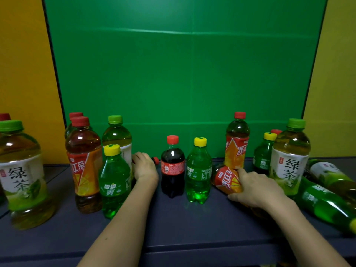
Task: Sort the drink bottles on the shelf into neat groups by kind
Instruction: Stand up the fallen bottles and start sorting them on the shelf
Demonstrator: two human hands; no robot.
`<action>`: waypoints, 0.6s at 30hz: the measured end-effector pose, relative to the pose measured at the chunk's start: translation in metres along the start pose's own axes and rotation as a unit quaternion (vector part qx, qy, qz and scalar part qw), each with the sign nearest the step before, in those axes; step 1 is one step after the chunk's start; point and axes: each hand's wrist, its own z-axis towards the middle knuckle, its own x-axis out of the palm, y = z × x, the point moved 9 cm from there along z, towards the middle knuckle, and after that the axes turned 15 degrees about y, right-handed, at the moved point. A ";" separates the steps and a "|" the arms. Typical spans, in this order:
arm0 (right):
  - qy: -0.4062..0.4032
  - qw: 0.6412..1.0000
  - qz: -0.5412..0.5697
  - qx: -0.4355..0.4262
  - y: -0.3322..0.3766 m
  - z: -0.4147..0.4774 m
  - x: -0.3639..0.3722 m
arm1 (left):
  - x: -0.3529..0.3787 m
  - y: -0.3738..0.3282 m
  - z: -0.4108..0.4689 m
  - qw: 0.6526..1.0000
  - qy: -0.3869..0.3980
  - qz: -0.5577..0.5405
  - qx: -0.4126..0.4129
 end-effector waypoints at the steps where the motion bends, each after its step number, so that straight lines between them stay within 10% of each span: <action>1: -0.001 1.000 0.006 -0.002 0.000 0.000 0.000 | -0.002 -0.001 -0.001 1.000 -0.006 0.004 0.003; 10: -0.057 0.995 0.071 -0.039 -0.006 -0.014 -0.008 | -0.026 0.010 -0.007 0.982 -0.042 -0.184 0.027; 18: -0.156 0.957 0.223 -0.100 -0.015 -0.029 -0.019 | -0.029 0.022 -0.011 0.873 -0.002 -0.487 0.038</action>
